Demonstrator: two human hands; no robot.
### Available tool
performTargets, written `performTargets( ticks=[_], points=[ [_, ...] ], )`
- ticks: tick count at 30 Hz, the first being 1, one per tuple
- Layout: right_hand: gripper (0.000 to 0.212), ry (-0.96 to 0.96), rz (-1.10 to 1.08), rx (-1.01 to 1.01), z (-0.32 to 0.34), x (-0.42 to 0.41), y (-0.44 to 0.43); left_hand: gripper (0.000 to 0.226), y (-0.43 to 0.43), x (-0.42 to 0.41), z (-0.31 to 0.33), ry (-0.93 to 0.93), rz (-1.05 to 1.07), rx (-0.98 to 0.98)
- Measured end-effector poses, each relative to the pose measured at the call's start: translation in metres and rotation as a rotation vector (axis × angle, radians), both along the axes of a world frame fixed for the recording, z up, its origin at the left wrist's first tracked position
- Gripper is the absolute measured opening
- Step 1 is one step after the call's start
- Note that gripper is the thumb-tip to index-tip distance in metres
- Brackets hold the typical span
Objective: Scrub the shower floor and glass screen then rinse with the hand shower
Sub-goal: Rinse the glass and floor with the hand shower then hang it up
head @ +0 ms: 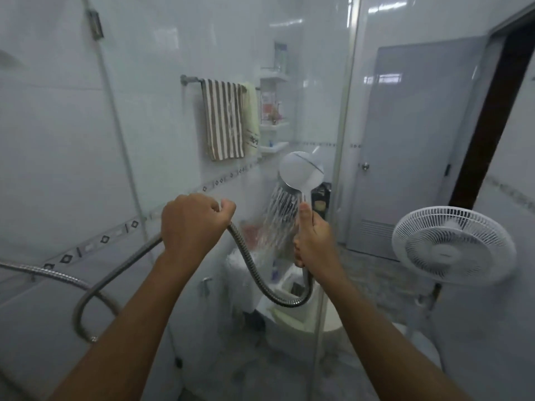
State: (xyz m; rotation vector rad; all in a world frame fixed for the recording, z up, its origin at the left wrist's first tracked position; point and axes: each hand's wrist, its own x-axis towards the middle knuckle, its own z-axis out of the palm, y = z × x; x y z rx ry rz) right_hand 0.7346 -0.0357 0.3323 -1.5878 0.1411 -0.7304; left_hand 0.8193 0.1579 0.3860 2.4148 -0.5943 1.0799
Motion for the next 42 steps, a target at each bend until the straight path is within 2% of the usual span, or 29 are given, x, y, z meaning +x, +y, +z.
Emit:
performTargets(
  ticks=[11, 16, 23, 29, 35, 42],
  points=[
    [0.048, 0.117, -0.080, 0.106, -0.050, -0.036, -0.034, 0.059, -0.055, -0.014, -0.034, 0.069, -0.108, 0.072],
    [0.047, 0.089, -0.062, 0.029, -0.038, -0.043, -0.037, 0.059, -0.061, -0.020, -0.028, 0.075, -0.114, 0.044],
    [0.053, -0.013, -0.112, -0.157, 0.024, -0.023, -0.043, 0.055, -0.060, -0.022, 0.037, -0.024, -0.101, -0.074],
    [0.051, -0.137, -0.096, -0.237, 0.118, 0.006, -0.049, 0.053, -0.056, -0.012, 0.116, -0.081, -0.044, -0.260],
    [0.052, -0.281, -0.028, -0.186, 0.207, 0.026, -0.049, 0.047, -0.048, 0.002, 0.182, -0.137, 0.045, -0.409],
    [0.054, -0.389, -0.003, -0.205, 0.261, 0.054, -0.036, 0.044, -0.041, 0.012, 0.217, -0.186, 0.092, -0.510]
  ],
)
